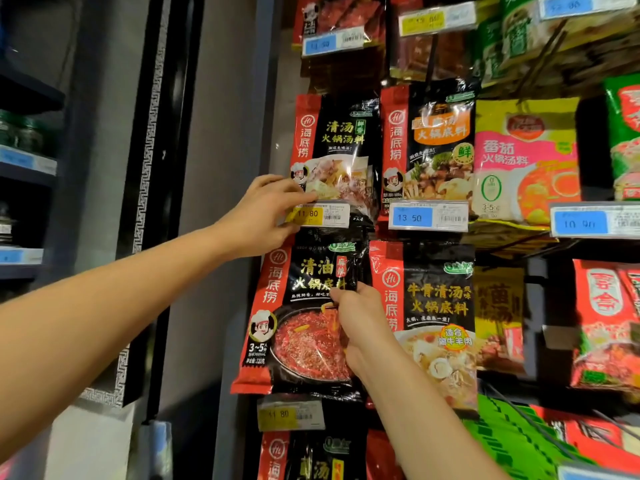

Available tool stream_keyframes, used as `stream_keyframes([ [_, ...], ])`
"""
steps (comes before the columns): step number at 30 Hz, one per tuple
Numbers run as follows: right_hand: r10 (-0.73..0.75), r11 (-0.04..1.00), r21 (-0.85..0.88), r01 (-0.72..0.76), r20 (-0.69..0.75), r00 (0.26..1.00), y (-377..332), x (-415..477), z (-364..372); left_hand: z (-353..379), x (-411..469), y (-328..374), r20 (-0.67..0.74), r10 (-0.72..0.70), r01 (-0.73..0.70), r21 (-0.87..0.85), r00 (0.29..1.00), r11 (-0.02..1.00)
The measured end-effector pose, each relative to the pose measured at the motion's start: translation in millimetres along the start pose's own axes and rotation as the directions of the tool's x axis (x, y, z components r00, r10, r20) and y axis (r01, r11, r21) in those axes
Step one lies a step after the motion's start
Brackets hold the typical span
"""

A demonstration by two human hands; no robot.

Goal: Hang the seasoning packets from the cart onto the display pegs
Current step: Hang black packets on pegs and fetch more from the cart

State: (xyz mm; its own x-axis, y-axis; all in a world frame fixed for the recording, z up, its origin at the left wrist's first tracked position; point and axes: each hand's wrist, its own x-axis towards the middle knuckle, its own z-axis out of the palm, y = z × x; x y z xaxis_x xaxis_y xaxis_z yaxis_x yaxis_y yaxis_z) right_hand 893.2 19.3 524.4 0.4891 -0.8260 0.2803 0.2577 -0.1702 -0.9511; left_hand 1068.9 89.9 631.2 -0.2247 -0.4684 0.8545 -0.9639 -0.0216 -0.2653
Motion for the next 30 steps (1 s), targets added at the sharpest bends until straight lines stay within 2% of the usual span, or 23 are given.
stream_keyframes([
  [10,-0.006,1.000,0.021,0.007,-0.019,1.000,-2.5,-3.6,2.9,-6.4,-0.9,9.4,0.003,-0.051,0.051,-0.031,0.999,0.998],
  [14,0.041,0.999,0.025,-0.041,0.013,0.999,-9.4,-2.1,3.4,-8.3,-1.2,11.7,0.030,-0.064,0.065,-0.031,0.998,0.997],
  [19,0.012,1.000,-0.022,-0.011,0.049,0.999,-9.1,-8.1,-0.2,-12.3,-3.1,17.9,0.036,-0.096,0.098,-0.050,0.995,0.994],
  [22,-0.121,0.987,-0.098,0.126,0.057,0.991,-4.3,-11.1,-4.5,-11.7,-2.7,17.9,0.041,-0.097,0.099,-0.050,0.994,0.994],
  [25,-0.278,0.926,-0.242,0.292,0.090,0.956,3.9,-10.7,-5.5,-10.9,-2.5,16.1,0.034,-0.087,0.088,-0.046,0.996,0.995],
  [30,-0.569,0.691,-0.459,0.558,0.131,0.812,31.0,2.5,-16.6,-9.0,-2.3,14.0,0.029,-0.074,0.075,-0.050,0.997,0.996],
])
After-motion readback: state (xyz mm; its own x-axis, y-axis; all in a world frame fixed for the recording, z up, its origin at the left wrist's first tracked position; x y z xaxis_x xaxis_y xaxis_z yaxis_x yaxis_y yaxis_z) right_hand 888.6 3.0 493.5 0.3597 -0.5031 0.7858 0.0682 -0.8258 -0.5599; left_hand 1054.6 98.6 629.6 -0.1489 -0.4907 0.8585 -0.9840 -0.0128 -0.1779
